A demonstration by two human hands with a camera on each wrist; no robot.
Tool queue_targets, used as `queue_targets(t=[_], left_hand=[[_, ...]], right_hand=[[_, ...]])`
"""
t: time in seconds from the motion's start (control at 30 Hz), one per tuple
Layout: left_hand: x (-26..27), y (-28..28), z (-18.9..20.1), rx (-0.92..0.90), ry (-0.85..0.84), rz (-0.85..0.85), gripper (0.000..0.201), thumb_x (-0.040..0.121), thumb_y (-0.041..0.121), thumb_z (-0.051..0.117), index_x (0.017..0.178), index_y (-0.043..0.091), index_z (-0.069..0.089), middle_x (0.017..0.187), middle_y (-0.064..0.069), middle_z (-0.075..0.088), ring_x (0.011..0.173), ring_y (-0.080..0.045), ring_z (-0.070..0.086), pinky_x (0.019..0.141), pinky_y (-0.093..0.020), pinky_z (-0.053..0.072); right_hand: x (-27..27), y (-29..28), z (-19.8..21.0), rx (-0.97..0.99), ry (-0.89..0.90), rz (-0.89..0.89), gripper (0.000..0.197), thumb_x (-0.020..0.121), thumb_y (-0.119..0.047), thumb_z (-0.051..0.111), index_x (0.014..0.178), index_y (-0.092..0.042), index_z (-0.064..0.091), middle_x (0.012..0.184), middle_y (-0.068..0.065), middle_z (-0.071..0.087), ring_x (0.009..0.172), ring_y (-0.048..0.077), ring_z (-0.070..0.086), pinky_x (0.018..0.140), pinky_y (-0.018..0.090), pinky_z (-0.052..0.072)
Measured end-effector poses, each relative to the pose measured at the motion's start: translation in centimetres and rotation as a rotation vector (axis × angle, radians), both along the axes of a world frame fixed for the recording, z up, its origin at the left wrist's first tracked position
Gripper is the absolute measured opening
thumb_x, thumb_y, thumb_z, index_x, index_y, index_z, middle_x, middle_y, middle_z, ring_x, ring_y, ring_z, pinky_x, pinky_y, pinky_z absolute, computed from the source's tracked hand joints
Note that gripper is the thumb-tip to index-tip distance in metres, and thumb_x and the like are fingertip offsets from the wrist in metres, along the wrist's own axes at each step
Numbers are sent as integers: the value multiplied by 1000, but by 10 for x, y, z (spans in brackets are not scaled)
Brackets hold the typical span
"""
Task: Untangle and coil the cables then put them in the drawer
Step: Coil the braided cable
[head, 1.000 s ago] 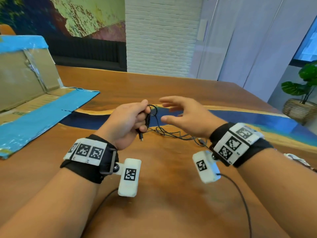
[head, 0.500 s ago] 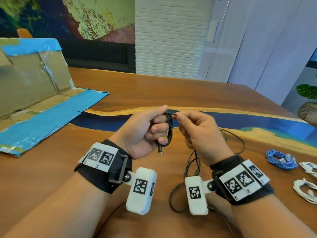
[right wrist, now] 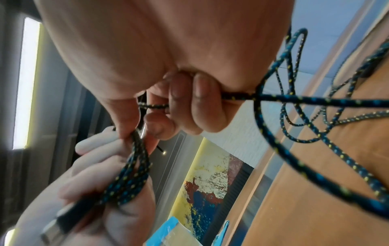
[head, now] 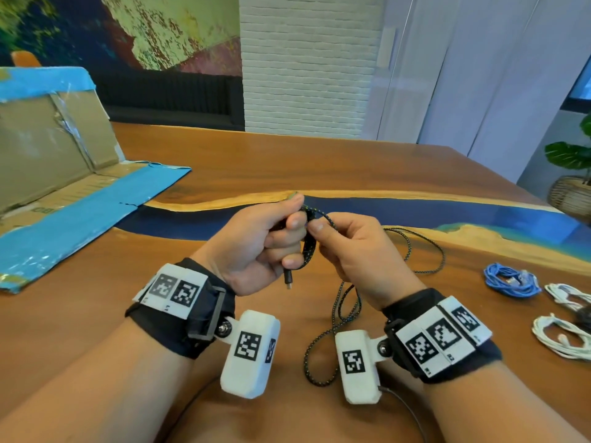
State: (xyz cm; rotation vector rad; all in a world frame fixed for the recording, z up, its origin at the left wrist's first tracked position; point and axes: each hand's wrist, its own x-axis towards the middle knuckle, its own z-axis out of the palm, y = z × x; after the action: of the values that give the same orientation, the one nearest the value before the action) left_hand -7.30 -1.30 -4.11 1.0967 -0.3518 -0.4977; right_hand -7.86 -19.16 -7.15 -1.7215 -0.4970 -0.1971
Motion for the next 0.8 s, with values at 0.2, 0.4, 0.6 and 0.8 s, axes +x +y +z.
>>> queue_targets(t=[0.2, 0.4, 0.6, 0.8], left_hand=[[3, -3, 2, -256, -18, 57, 38, 102, 31, 44, 101, 6, 73, 55, 8, 34, 43, -9, 21, 49, -20, 36], [14, -4, -4, -353, -101, 294, 40, 113, 18, 29, 141, 0, 51, 117, -1, 74, 78, -10, 61, 85, -25, 53], [17, -3, -8, 336, -323, 420, 31, 111, 11, 40, 140, 9, 49, 104, -10, 77, 85, -21, 71, 81, -32, 56], [11, 5, -6, 799, -534, 59, 52, 100, 51, 59, 94, 0, 66, 66, -6, 54, 66, -23, 48, 69, -41, 44]], right_hand=[[2, -21, 3, 280, 183, -7, 20, 103, -16, 55, 96, -13, 74, 61, 1, 50, 42, 13, 28, 40, 22, 23], [-3, -5, -10, -273, 285, 90, 21, 104, -23, 56, 106, -19, 76, 65, 3, 66, 49, 21, 52, 52, 31, 44], [-15, 2, 3, -256, 174, 233, 20, 101, -16, 62, 88, -6, 74, 57, 7, 60, 52, 20, 56, 62, 35, 49], [-3, -20, 2, -125, 146, 16, 21, 98, -16, 66, 83, -5, 74, 53, 4, 50, 46, 16, 50, 59, 40, 46]])
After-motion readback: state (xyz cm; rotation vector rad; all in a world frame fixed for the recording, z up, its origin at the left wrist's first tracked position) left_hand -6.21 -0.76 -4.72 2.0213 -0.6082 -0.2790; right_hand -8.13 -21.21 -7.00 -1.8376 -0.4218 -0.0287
